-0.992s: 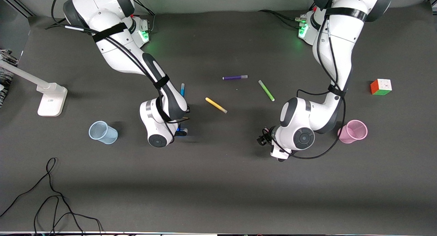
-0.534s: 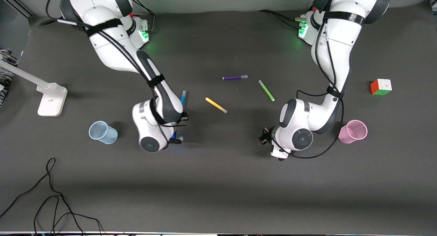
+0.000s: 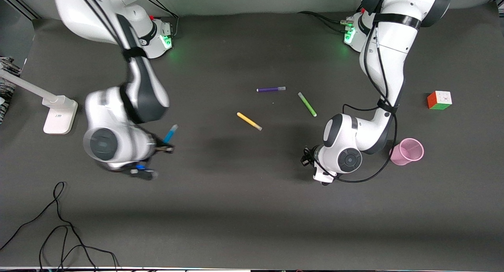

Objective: Place pink and blue markers in matching cups
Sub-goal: 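Carry the blue marker to the blue cup while the left gripper carries pink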

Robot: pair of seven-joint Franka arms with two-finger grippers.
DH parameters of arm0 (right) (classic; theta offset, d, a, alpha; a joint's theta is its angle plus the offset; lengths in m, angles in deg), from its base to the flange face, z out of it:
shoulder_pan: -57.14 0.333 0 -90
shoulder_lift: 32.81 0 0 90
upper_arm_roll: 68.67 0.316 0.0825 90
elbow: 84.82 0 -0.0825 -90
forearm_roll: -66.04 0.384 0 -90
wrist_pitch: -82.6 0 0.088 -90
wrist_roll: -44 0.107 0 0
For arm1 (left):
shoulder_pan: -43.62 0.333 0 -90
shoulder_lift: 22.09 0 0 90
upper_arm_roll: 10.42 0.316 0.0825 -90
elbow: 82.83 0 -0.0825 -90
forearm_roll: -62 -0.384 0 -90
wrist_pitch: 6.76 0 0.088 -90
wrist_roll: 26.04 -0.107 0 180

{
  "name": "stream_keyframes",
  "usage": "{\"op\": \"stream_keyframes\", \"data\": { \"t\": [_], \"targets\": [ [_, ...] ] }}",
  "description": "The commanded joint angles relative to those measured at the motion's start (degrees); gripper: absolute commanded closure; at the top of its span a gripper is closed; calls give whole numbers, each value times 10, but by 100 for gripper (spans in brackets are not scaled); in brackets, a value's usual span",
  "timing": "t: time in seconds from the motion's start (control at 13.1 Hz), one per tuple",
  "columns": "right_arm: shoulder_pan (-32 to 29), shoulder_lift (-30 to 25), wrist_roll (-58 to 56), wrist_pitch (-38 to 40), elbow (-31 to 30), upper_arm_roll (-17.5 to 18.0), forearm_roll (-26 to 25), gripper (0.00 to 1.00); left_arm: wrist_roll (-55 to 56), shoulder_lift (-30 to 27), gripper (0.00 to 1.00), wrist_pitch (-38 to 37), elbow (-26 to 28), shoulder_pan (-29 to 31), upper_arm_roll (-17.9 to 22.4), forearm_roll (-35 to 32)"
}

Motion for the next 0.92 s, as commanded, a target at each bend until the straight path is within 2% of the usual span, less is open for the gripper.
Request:
{"op": "stream_keyframes", "data": {
  "t": [0.0,0.15,0.31,0.46,0.53,0.84],
  "targets": [
    [11,-58,-12,-65,-41,-55,-18,100,-9,-38,100,-68,-5,12,9,-2],
    [12,-101,-13,-146,-94,-92,-32,100,-25,-86,100,-144,-12,33,9,-20],
    [11,-139,-36,-251,-173,-118,-50,100,-82,-153,100,-234,-11,62,10,-42],
    [11,-153,-63,-338,-232,-145,-51,100,-148,-212,100,-310,-11,102,10,-74],
    [11,-155,-83,-358,-252,-154,-51,100,-185,-233,100,-336,-11,115,12,-85],
    [13,-179,-149,-415,-340,-181,-51,100,-331,-236,100,-419,-21,235,10,-79]
  ]
}}
